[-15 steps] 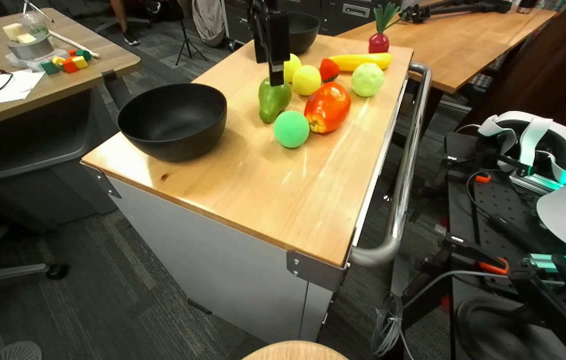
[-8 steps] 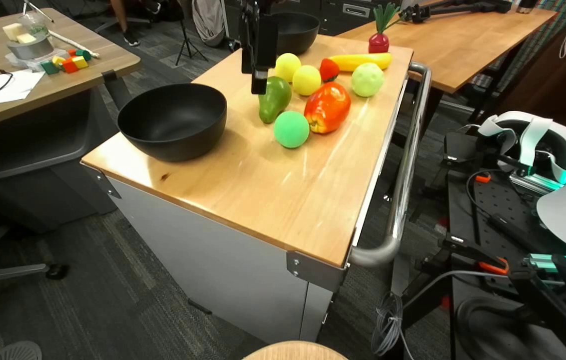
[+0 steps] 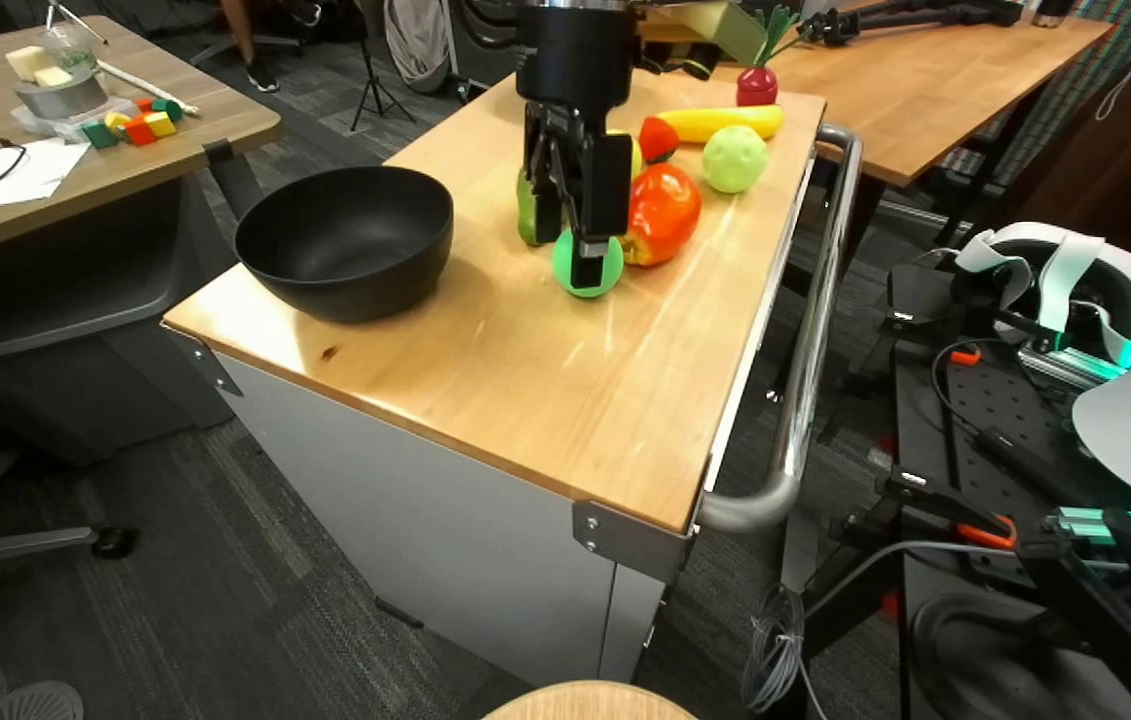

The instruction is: Put the fruits in the bowls

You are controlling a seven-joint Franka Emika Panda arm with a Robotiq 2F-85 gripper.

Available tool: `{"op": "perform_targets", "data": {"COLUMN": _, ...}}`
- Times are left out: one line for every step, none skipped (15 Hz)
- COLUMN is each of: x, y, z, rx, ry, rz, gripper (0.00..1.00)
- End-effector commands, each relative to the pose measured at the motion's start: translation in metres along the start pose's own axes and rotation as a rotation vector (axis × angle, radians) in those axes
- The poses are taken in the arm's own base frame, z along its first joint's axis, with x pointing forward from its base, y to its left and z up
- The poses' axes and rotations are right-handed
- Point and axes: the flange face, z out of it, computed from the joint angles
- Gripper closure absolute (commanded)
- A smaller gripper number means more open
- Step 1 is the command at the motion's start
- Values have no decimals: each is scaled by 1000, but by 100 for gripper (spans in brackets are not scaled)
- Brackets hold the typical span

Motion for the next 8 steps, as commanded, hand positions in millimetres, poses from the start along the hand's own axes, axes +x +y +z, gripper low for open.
{"op": "perform_targets", "data": {"x": 0, "y": 1, "z": 2, "rx": 4, "ry": -2, "rz": 1, "gripper": 0}}
{"op": "perform_targets", "data": {"x": 1, "y": 0, "z": 9, "rx": 4, "ry": -9, "rz": 5, "gripper": 0}}
{"op": "perform_targets", "data": {"x": 1, "y": 0, "z": 13, "rx": 4, "ry": -17, "rz": 7, "gripper": 5}}
{"op": "perform_targets", "data": {"x": 0, "y": 0, "z": 17, "rx": 3, "ry": -26, "rz": 8, "gripper": 26}}
{"op": "perform_targets", "data": {"x": 0, "y": 0, "z": 19, "rx": 3, "ry": -37, "rz": 14, "gripper": 30}}
{"op": "perform_targets", "data": {"x": 0, "y": 0, "z": 21, "rx": 4, "ry": -52, "rz": 21, "gripper": 31}}
{"op": "perform_targets", "data": {"x": 0, "y": 0, "z": 23, "rx": 2, "ry": -59, "rz": 24, "gripper": 37}}
{"op": "perform_targets", "data": {"x": 1, "y": 0, "z": 23, "rx": -9, "ry": -67, "rz": 29, "gripper": 47}}
